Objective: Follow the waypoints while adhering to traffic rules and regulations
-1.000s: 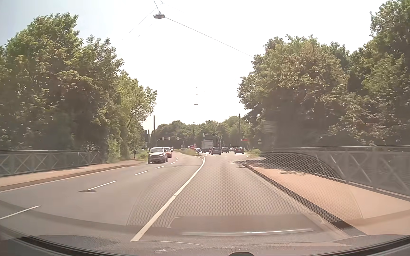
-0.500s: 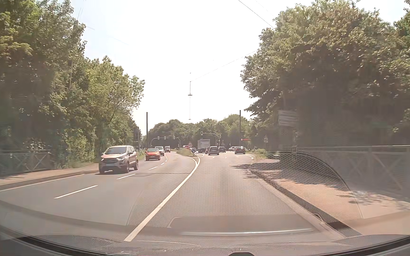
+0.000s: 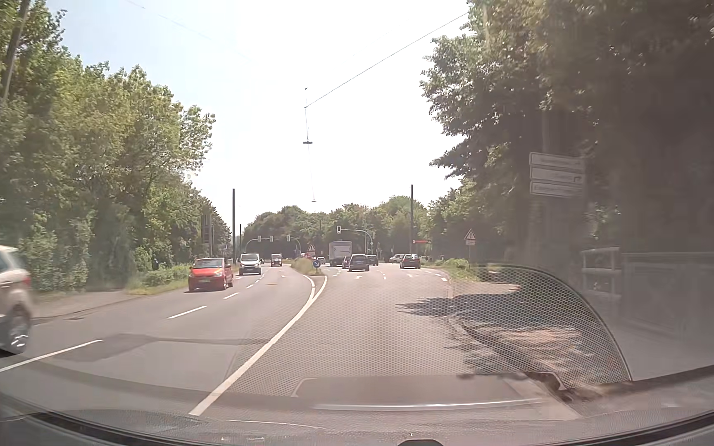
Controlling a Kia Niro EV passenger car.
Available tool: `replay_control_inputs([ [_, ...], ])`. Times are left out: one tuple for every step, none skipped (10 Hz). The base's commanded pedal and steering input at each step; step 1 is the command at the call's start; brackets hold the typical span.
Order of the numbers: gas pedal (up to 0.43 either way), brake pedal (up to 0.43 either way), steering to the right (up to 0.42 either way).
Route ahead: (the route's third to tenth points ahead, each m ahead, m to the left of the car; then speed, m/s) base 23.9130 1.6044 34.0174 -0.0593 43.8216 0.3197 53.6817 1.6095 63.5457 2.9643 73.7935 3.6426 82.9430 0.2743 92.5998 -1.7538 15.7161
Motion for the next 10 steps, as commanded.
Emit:
replay_control_inputs([
  [0.130,0.000,0.016],
  [0.130,0.000,0.017],
  [0.130,0.000,0.018],
  [0.130,0.000,0.019],
  [0.118,0.000,0.021],
  [0.087,0.000,0.026],
  [0.087,0.000,0.030],
  [0.079,0.000,0.030],
  [0.067,0.000,0.031],
  [0.059,0.000,0.031],
])
